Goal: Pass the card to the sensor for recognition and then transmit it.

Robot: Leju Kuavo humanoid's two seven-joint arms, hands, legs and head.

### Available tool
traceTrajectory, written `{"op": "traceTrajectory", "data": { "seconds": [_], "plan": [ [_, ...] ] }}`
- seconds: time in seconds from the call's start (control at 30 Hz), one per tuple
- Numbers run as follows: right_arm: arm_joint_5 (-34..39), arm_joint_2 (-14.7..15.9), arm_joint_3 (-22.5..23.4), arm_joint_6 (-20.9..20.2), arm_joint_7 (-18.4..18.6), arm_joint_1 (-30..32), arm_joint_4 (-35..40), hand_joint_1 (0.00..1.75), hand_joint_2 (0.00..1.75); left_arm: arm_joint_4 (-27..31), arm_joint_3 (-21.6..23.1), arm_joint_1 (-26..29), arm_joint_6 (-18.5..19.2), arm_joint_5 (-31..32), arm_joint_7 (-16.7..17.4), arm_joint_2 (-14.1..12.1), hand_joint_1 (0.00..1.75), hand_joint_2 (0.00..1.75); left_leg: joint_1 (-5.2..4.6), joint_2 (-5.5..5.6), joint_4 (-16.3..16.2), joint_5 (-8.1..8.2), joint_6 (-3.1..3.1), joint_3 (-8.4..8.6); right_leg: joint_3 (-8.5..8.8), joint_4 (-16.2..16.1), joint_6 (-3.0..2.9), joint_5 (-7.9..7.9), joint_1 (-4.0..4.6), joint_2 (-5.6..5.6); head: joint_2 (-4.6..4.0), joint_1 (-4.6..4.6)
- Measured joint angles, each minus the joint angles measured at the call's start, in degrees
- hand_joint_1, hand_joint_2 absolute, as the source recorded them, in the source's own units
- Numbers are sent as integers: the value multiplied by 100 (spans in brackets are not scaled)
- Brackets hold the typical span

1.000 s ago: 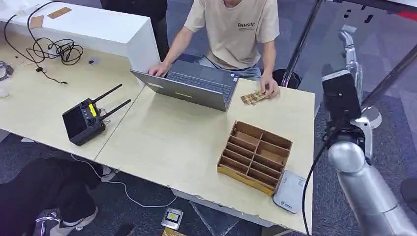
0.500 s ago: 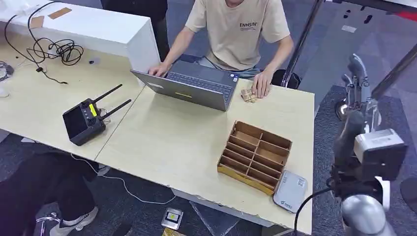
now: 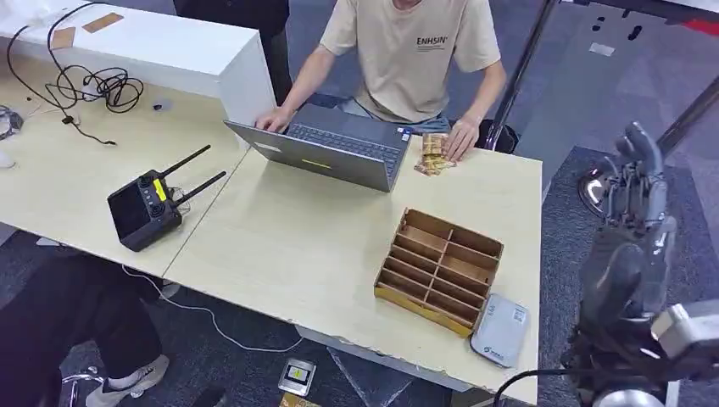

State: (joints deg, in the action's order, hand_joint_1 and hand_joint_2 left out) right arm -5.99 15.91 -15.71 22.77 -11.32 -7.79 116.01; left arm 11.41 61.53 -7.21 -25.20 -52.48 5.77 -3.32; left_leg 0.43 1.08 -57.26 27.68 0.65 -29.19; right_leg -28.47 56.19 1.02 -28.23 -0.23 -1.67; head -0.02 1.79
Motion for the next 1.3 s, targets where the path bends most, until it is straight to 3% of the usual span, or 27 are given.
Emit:
{"op": "traceTrajectory", "data": {
  "seconds": [0.1,0.13,0.93,1.3],
  "plan": [
    [111,-46,-9,6,-39,138,68,0,175,0,0,0,0,18,16,0,0,0,0,-1,0,0,0,0,1,0,0,0,0,0,0,0],
    [162,-59,-11,7,-68,179,85,0,0,0,0,0,0,18,11,0,0,0,0,-1,0,0,0,0,0,0,0,0,0,0,0,0],
    [391,-225,-114,-116,-404,335,162,0,0,0,-22,-1,17,-170,2,22,0,0,0,-2,0,0,0,-5,-1,-1,0,0,0,0,0,0],
    [-145,-287,-199,13,-280,296,74,0,0,-2,-52,-6,18,-94,42,-103,0,0,0,-2,0,0,0,-5,-2,-1,0,0,0,0,0,2]
  ]
}}
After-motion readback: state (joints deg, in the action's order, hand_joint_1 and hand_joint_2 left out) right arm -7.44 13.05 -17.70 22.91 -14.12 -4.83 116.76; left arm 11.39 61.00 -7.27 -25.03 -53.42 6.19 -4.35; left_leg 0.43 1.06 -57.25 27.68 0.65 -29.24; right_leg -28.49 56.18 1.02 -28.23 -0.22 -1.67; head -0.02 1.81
